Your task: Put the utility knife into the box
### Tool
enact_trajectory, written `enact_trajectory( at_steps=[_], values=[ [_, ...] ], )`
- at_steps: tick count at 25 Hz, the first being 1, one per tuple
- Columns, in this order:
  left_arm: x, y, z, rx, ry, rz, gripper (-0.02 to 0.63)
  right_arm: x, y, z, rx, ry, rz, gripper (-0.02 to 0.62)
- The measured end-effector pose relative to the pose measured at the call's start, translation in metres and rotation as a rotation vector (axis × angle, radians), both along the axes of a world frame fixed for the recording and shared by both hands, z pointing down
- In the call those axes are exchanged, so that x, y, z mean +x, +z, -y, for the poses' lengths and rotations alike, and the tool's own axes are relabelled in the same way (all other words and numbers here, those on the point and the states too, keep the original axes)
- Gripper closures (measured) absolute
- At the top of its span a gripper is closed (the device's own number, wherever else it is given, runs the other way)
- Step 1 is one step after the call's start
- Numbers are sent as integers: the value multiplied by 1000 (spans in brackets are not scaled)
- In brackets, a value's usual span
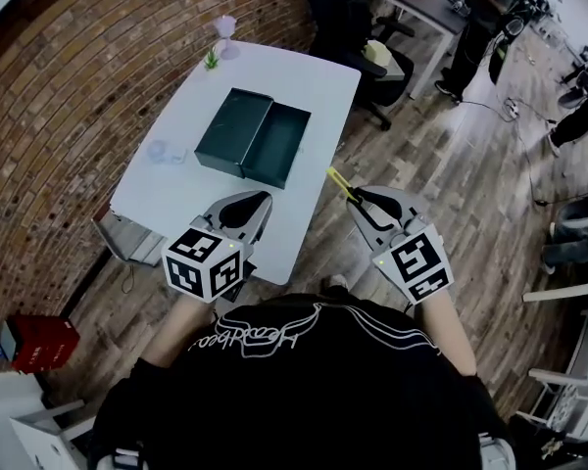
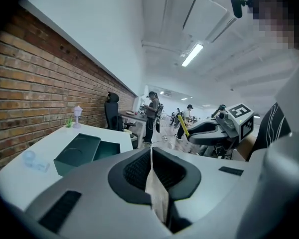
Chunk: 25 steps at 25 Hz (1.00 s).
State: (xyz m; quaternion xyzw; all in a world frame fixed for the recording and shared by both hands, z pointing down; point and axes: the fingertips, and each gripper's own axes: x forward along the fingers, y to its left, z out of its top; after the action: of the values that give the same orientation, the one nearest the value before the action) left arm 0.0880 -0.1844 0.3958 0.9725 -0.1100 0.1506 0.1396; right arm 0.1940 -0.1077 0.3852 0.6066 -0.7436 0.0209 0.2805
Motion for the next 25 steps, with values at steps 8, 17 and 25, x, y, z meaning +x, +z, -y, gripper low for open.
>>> enact_trajectory(
  at_steps=[8, 17, 25],
  values=[
    [6, 1, 56, -19, -235, 29, 571, 33, 14, 83, -38, -201, 13, 528],
    [9, 3, 101, -49, -477, 25, 571, 44, 38, 170, -116, -445, -38, 528],
    [-1, 14, 121, -60, -613, 42, 571, 32, 80, 215, -192, -620, -145, 528]
  ],
)
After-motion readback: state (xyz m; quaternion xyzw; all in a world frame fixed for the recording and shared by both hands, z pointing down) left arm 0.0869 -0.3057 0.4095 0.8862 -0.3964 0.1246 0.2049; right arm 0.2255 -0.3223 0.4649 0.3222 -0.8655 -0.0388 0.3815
